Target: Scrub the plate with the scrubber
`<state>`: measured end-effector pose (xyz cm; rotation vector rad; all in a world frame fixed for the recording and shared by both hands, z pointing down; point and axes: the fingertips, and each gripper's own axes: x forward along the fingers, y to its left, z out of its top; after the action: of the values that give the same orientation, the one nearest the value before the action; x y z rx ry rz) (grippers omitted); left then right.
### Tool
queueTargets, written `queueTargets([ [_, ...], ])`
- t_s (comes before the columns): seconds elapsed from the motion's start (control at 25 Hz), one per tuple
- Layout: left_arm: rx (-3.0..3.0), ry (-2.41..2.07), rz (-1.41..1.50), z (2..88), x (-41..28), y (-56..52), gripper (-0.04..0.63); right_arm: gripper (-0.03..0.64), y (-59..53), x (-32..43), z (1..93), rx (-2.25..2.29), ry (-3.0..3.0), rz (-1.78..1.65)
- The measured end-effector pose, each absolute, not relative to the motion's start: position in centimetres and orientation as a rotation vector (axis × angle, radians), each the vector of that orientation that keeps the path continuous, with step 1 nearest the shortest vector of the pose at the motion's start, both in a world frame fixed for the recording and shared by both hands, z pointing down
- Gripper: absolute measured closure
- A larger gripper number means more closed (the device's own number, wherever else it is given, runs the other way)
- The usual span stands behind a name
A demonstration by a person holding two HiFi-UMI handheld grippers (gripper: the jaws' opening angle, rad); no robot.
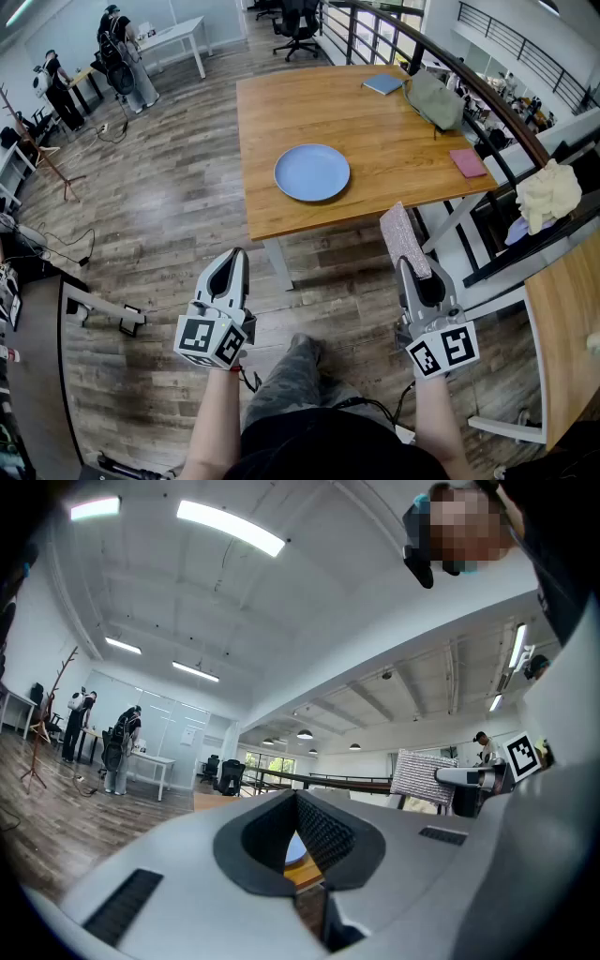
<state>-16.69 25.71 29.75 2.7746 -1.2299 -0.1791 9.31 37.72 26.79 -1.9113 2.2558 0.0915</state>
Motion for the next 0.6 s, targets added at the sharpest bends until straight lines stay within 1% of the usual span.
queueTargets([
  [0.28,2.786,-1.234,-0.165,30.0,-15.2,25.0,0.598,0.531,37.0,11.0,27.6,-1.909,2.236,0.064],
  [0.44,2.769,-1.236,-0.153,30.6,-14.7,22.9,0.598,0.531,35.7,11.6,28.1,-1.916,2.221,0.032],
  [0.6,2.768,-1.217,-0.183,31.1,-12.6,20.2,0.598,0.531,33.5,12.9,28.7,-1.924,2.231,0.019],
])
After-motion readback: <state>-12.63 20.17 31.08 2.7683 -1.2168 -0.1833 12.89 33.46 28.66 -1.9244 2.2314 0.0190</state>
